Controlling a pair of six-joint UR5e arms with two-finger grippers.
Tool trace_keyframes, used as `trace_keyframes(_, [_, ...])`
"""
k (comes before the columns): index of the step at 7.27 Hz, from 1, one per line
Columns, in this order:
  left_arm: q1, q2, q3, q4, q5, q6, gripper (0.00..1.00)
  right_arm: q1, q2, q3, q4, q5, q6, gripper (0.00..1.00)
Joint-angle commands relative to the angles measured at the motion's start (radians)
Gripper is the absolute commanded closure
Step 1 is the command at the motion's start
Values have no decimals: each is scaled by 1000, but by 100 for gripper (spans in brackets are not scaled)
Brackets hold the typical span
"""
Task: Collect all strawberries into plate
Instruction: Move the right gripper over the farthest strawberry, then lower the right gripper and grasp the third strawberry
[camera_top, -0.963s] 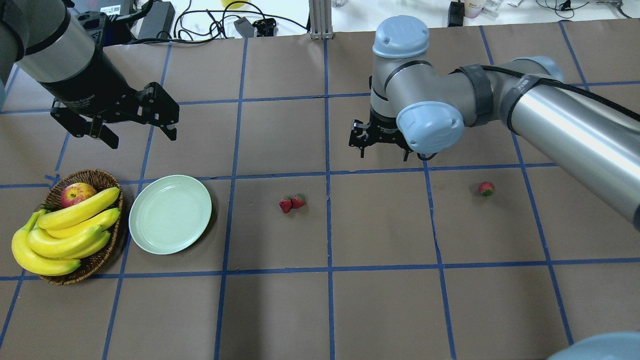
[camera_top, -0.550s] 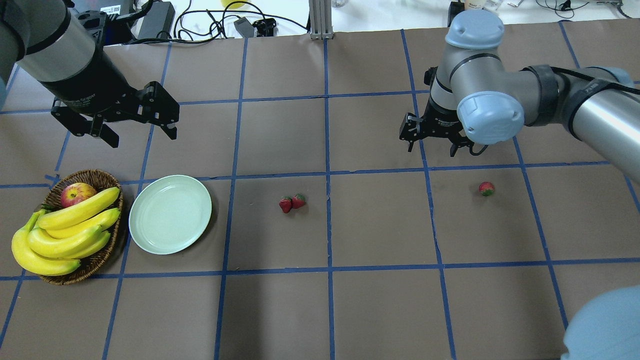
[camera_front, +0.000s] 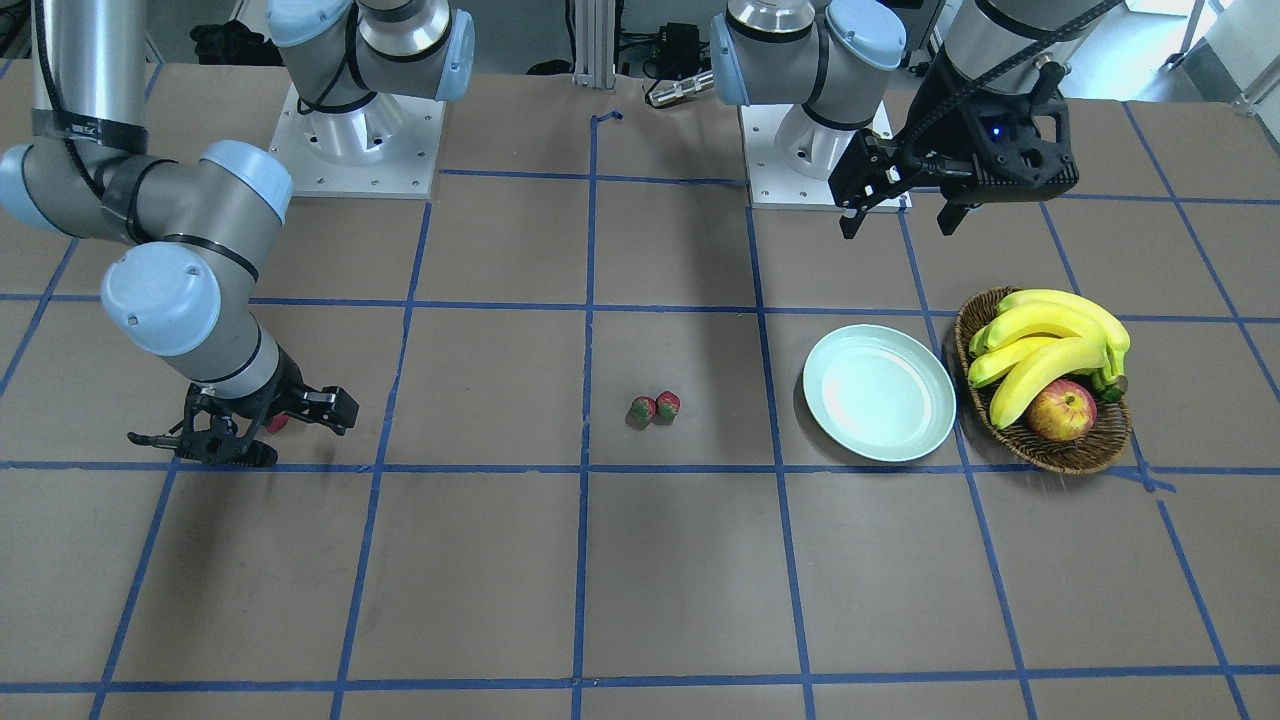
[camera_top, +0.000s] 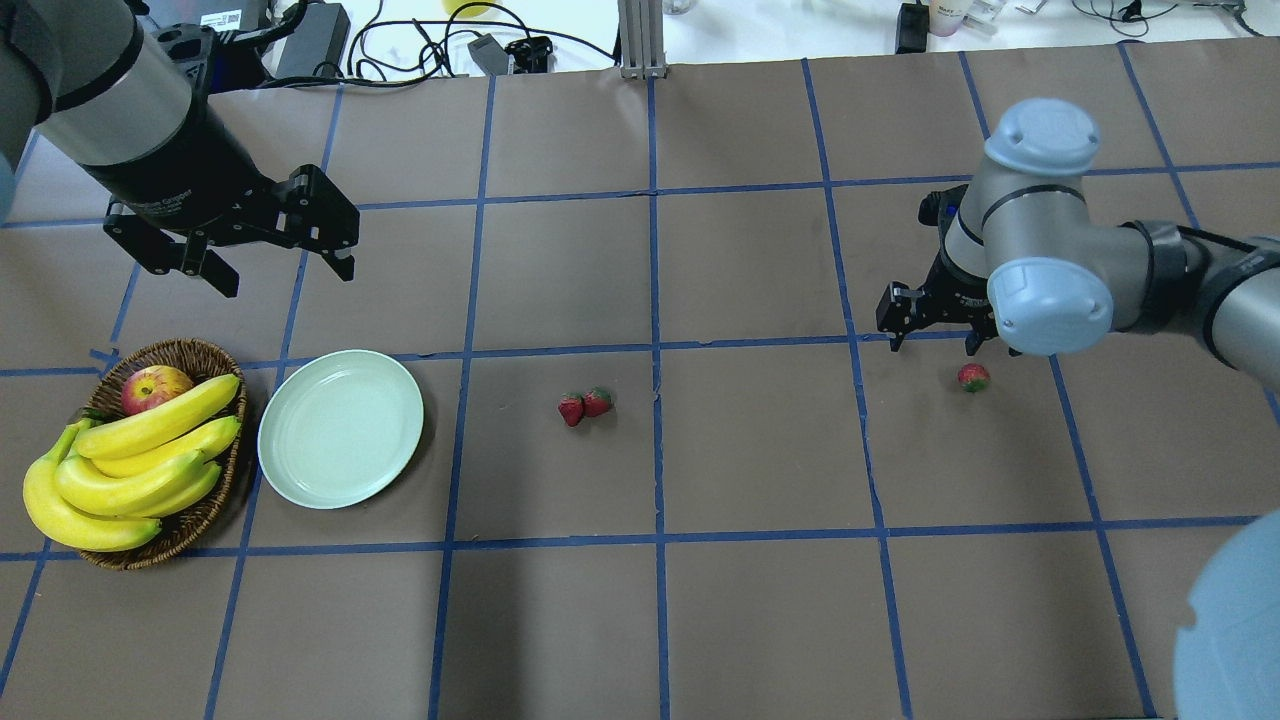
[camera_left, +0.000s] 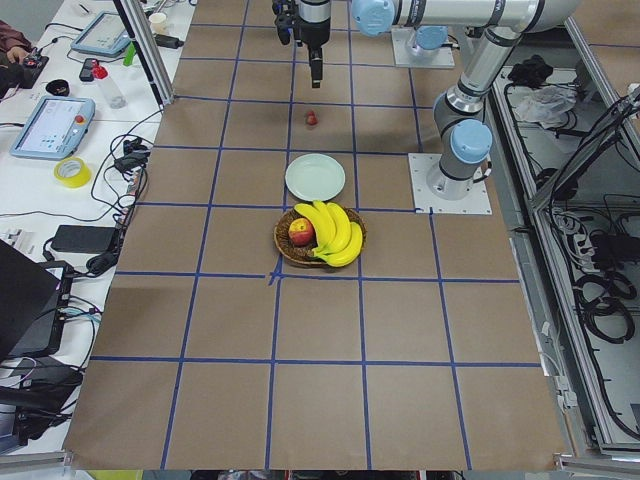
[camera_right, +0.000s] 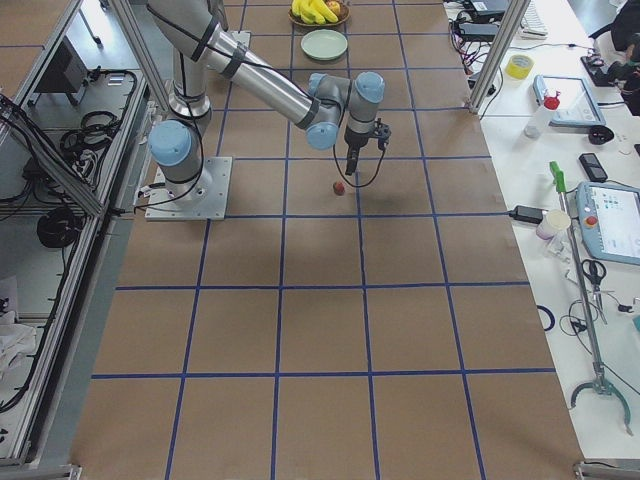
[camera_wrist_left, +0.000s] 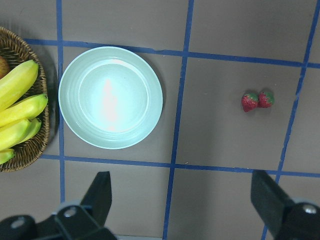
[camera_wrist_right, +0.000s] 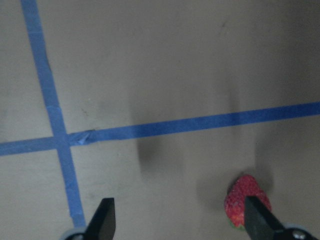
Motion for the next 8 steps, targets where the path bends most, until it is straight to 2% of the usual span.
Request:
trace_keyframes(1, [0,-4,1,2,1,-1,0,-17,-9,86,-148,-66,-56,9])
trace_keyframes(5, [-2,-3,-1,5,-1,-1,0,-64,-9,80,-138,-57,-110,9])
trace_keyframes(6, [0,-7,-1,6,1,1,0,-83,-9,86,-136,-54,-136,13])
trace_keyframes(7, [0,-7,-1,6,1,1,0,-83,-5,121,-141,-51,-137,29])
trace_keyframes(8, [0,-6,-1,5,1,1,0,-83,-3,130,-147,-53,-139,62])
